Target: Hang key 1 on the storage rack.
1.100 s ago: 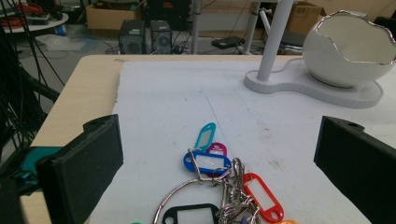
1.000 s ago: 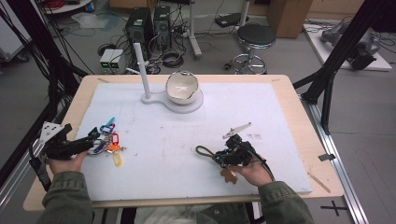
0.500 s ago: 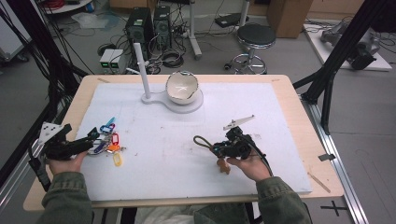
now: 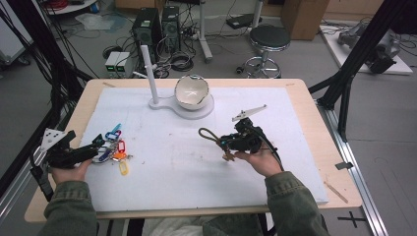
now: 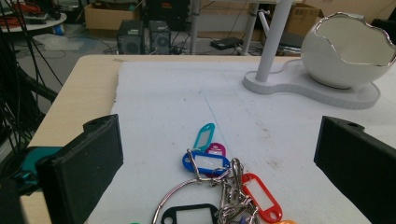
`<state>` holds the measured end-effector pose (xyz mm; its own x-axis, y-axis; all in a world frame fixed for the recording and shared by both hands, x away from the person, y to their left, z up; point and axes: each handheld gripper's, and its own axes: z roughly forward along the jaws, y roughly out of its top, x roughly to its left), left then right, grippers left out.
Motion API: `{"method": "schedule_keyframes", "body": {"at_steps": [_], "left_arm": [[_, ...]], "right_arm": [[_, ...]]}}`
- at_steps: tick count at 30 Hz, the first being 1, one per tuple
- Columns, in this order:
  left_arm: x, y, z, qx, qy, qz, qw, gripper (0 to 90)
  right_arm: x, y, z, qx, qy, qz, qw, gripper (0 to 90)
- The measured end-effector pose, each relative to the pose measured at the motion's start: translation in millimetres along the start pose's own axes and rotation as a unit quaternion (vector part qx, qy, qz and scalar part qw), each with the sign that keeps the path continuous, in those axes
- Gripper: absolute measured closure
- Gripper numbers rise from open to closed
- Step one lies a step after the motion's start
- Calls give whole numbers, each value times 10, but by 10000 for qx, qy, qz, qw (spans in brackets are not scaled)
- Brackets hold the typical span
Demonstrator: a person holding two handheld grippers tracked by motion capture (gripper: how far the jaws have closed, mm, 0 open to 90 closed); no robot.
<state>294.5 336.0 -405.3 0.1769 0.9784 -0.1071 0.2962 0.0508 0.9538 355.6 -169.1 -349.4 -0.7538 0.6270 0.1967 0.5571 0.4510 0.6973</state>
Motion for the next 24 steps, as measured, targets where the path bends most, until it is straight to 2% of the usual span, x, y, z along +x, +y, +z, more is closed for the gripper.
{"method": "schedule_keyframes", "body": {"at_steps": [3, 10, 24], "left_arm": [[-1, 0, 2, 0, -1, -6, 10000, 17], [-1, 0, 3, 8, 0, 10, 10000, 16], [-2, -4, -2, 7, -5, 3, 10000, 17]], "right_arm": [[-11, 69, -29, -91, 8, 24, 10000, 783], [-19, 292, -33, -103, 0, -33, 9999, 783], [0, 760, 41, -114, 105, -172, 9997, 783]]}}
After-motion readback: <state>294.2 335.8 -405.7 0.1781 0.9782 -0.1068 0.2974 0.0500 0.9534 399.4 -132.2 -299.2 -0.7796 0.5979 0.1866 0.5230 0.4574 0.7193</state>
